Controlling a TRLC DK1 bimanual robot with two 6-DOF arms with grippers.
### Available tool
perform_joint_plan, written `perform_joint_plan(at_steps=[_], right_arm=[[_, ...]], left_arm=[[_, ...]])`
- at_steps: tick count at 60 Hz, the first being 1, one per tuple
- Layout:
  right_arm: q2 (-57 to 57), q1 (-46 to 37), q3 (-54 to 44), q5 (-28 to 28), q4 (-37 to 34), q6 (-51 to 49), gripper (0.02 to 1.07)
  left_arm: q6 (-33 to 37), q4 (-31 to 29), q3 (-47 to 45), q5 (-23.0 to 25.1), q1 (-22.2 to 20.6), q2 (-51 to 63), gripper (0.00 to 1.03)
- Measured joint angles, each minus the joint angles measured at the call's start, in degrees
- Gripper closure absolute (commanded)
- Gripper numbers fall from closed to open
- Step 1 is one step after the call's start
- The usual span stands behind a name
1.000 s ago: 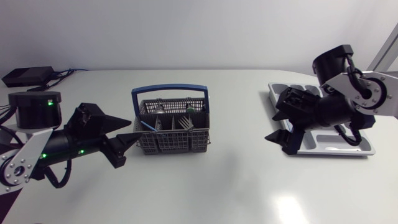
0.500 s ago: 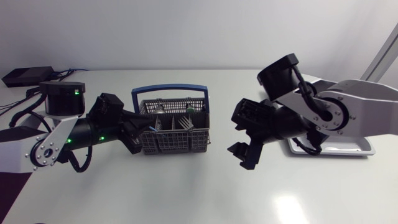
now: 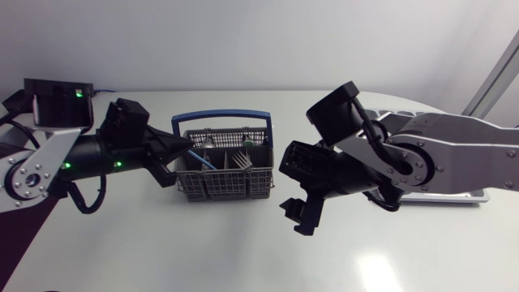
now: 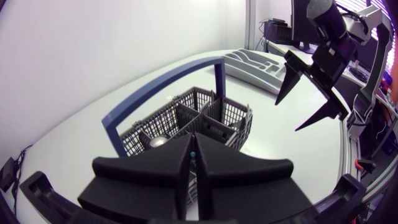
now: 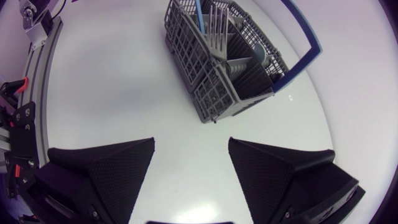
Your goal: Unload the cutlery basket into the drawer organizer.
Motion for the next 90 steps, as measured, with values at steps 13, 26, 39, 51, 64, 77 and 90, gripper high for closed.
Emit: perform_joint_plan(at_steps=[13,26,39,51,64,77,90], right_arm=[[0.0,3.4,3.6,0.8,-0.9,1.6,0.21],[-0.1,7.7,9.4,1.0,-1.8,4.3,0.21],[-0.9,10.9,14.5,-1.0,-2.2,7.1,0.21],[-0.9,13.6,16.7,-3.4,-2.1,8.7,0.21],[0.2,15.6,16.7,-3.8,-1.4,9.4,0.35],[1.7,16.2,16.7,-4.4,-0.6,9.4,0.81],[1.9,16.2,16.6,-5.1,-0.4,9.5,1.01]], left_arm=[[2.1,-14.7,8.6,0.0,0.0,-6.9,1.00],[4.8,-31.3,20.5,0.9,0.1,-11.5,1.00],[5.0,-39.9,22.8,4.0,0.0,-11.6,1.00],[4.3,-43.2,23.9,11.6,0.0,-10.3,1.00],[1.9,-44.1,24.1,18.2,0.0,-7.1,1.00],[0.0,-44.0,24.1,19.5,-1.1,-5.8,1.00],[-0.6,-43.2,24.1,19.8,-1.2,-5.3,1.00]])
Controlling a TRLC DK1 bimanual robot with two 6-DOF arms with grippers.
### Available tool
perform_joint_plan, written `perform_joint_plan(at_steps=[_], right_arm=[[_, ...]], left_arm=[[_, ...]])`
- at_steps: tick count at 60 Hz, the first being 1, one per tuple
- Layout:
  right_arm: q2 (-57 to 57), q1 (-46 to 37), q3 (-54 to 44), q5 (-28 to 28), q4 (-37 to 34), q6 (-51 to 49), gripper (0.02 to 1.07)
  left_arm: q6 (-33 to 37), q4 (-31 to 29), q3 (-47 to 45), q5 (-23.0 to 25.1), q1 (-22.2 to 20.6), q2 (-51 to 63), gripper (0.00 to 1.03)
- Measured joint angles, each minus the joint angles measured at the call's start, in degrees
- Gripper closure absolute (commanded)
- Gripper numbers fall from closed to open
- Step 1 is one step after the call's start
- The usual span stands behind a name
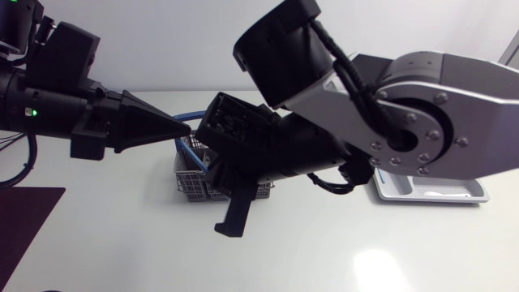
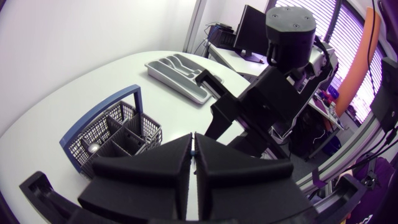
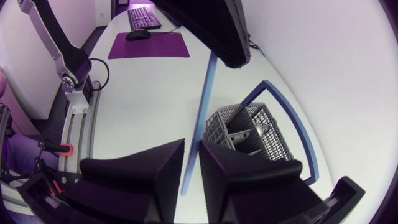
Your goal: Unload the cutlery basket into the drawer organizer.
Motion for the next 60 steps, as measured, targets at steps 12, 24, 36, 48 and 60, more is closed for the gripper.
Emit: perform_joint_plan(at_steps=[12,24,36,48,60], right_arm=[[0.0,-0.9,-0.2,0.0,0.2,1.4,1.01],[-0.4,-0.7,-5.7,-0.8,-1.6,1.4,1.01],[-7.9,-8.1,-11.9,-0.9,-2.6,0.8,1.01],[-14.6,-26.9,-14.7,-1.8,-2.6,-1.5,1.01],[-13.0,-47.4,-14.3,-4.5,-0.6,-2.9,1.01]], left_arm=[[-3.0,1.6,0.0,0.2,-0.2,0.2,0.73],[-8.9,10.1,0.5,0.2,0.3,0.2,0.28],[-11.6,15.0,3.4,-0.1,6.4,0.8,0.26],[-6.7,15.8,1.0,-12.0,4.4,3.5,0.26],[0.9,19.3,-8.3,-28.9,-7.8,3.8,0.26]])
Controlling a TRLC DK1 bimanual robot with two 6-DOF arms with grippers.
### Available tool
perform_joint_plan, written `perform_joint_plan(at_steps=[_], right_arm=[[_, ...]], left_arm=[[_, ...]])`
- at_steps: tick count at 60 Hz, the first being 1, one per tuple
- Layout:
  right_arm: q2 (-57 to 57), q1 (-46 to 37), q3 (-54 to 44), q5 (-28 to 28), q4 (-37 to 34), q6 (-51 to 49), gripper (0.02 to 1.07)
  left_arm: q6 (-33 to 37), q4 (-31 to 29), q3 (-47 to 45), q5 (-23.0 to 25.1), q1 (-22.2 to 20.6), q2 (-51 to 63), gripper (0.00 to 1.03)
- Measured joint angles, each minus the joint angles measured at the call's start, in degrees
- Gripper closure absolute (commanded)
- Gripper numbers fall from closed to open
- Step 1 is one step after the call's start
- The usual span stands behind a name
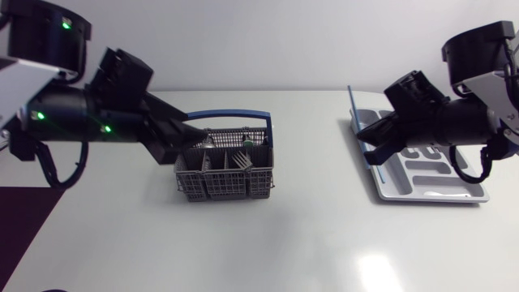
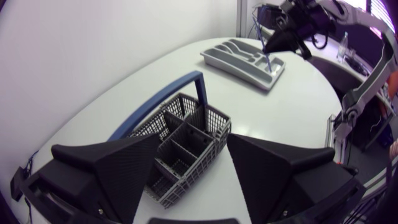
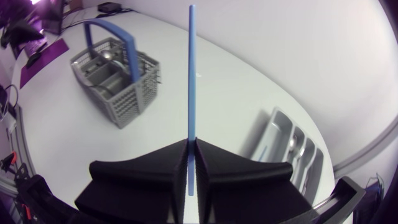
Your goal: Unload the cutlery basket into the drawer organizer.
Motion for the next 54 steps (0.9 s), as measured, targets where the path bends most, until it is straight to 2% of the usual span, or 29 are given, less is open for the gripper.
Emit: perform_joint_plan(at_steps=[8,16,23,36,46,50,54], right_arm=[[8.0,-10.3,3.4,-0.2,2.9,1.7,1.01],[18.3,-15.9,8.2,1.6,4.5,5.0,1.01],[25.4,-17.2,12.3,4.5,4.5,7.8,1.01],[37.5,-17.8,20.7,5.9,3.6,11.9,1.01],[43.6,-17.8,22.9,7.3,2.2,13.1,1.01],[44.9,-17.8,23.3,7.6,2.1,13.4,0.94],[45.4,-17.8,23.6,7.6,2.1,13.6,0.69]], left_arm=[[2.8,2.1,-4.5,-3.7,-4.4,0.2,0.26],[3.6,4.6,-6.6,-4.6,-5.3,0.5,0.26],[4.4,6.3,-8.0,-4.7,-5.4,0.7,0.26],[4.6,11.5,-11.6,-4.8,-6.0,0.7,0.26],[4.8,16.2,-14.0,-4.8,-6.3,1.6,0.26],[4.8,17.7,-15.0,-4.8,-6.3,1.8,0.26],[4.8,19.3,-15.3,-4.8,-6.3,2.4,0.26]])
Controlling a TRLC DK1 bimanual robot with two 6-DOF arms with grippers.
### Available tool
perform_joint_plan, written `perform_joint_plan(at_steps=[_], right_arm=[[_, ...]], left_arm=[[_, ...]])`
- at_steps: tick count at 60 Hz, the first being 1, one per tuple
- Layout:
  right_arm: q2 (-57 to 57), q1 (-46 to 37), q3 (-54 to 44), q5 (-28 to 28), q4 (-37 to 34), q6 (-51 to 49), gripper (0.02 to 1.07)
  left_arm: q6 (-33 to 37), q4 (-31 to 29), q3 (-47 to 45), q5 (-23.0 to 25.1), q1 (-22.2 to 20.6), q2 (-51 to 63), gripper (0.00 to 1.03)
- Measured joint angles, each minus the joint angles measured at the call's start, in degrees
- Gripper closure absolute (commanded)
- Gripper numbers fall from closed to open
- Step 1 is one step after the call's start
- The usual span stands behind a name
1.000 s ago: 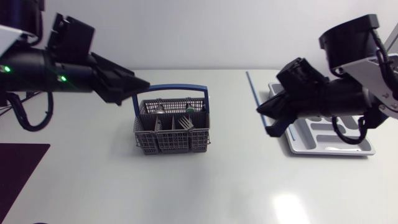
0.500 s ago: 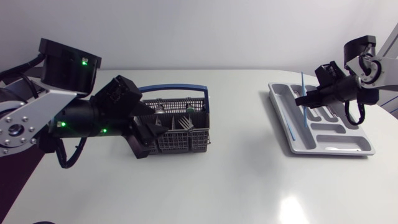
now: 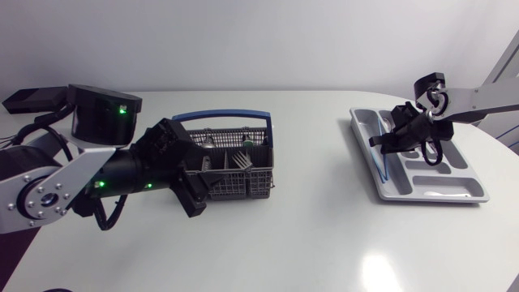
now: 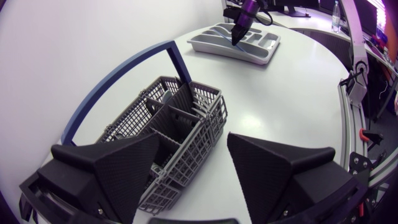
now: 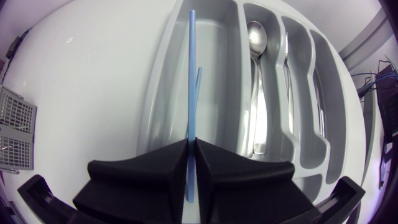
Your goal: Unload the cutlery basket into the drawer organizer.
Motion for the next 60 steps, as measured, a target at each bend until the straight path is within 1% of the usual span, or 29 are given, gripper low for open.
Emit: perform_joint_plan(at_steps=[3,5,6,7,9,10,12,17,23,27,31,33,36,37,44,47,48,49,50,51,52,55,58,60], right_arm=[[0.0,0.0,0.0,0.0,-0.2,0.2,0.52],[0.0,0.0,0.0,0.0,-0.2,0.2,0.44],[0.0,0.0,0.0,0.0,-0.2,0.2,0.44],[0.0,0.0,0.0,0.0,-0.2,0.2,0.33],[-0.3,0.0,-0.3,0.0,0.0,0.2,0.25],[-0.4,0.0,-0.5,0.0,0.0,0.2,0.20],[-1.1,0.0,-1.2,0.0,0.0,0.2,0.14],[-2.9,0.0,-3.0,0.0,0.0,0.1,0.13],[-5.6,0.0,-4.8,0.0,0.0,0.1,0.13],[-8.7,0.3,-6.5,0.0,0.0,0.1,0.13],[-10.9,0.9,-7.8,0.0,0.0,0.1,0.13],[-11.9,1.4,-8.5,0.0,0.0,0.1,0.13],[-13.6,2.9,-9.7,0.0,0.0,0.1,0.13],[-14.0,3.3,-10.1,0.0,0.0,0.2,0.13],[-15.8,6.4,-11.2,0.2,0.0,0.2,0.13],[-16.3,7.6,-11.3,0.7,0.0,0.4,0.13],[-16.5,7.8,-11.3,0.7,0.0,0.4,0.13],[-16.6,8.3,-11.3,1.0,0.0,0.4,0.13],[-16.7,8.5,-11.3,1.1,0.0,0.5,0.13],[-16.8,8.8,-11.3,1.3,0.0,0.6,0.13],[-16.9,9.2,-11.3,1.3,0.0,0.8,0.13],[-17.2,9.8,-11.3,1.5,-0.1,1.1,0.13],[-17.4,10.3,-11.3,1.7,-0.1,1.5,0.13],[-17.5,10.6,-11.3,1.7,-0.1,1.5,0.13]], left_arm=[[0.0,1.5,0.0,0.0,0.0,0.5,0.26],[0.0,2.3,0.0,0.0,0.0,0.8,0.26],[0.0,2.8,0.0,0.0,0.0,1.0,0.26],[0.0,3.0,0.0,0.0,0.0,1.1,0.26],[0.0,3.6,0.0,0.0,-0.1,1.3,0.26],[0.0,3.8,0.0,0.0,-0.1,1.4,0.26],[0.0,4.4,0.0,0.0,-0.4,1.9,0.26],[0.0,5.0,0.0,0.6,-0.7,3.1,0.26],[0.0,5.1,0.0,4.2,-0.5,5.6,0.26],[-0.1,5.0,0.3,7.3,0.4,7.9,0.27],[-0.1,5.0,1.2,9.2,1.2,9.6,0.27],[-0.3,5.0,1.8,10.1,1.6,10.3,0.30],[-0.5,5.1,3.1,11.1,1.9,11.4,0.32],[-0.5,5.1,3.6,11.3,2.0,11.8,0.36],[-2.0,5.2,6.9,16.0,3.1,14.6,0.46],[-2.5,5.2,8.5,17.7,3.5,16.0,0.54],[-2.5,5.2,8.9,18.0,3.6,16.4,0.60],[-2.8,5.2,9.4,18.9,3.8,16.9,0.61],[-3.1,5.2,9.7,19.3,3.9,17.4,0.67],[-3.1,5.2,10.0,19.7,4.0,17.7,0.70],[-3.5,5.2,10.6,20.4,4.2,18.3,0.76],[-3.8,5.2,11.3,21.3,4.4,19.0,0.82],[-3.8,5.1,11.8,21.8,4.6,19.6,0.92],[-3.9,4.8,12.1,22.3,4.9,20.0,0.98]])
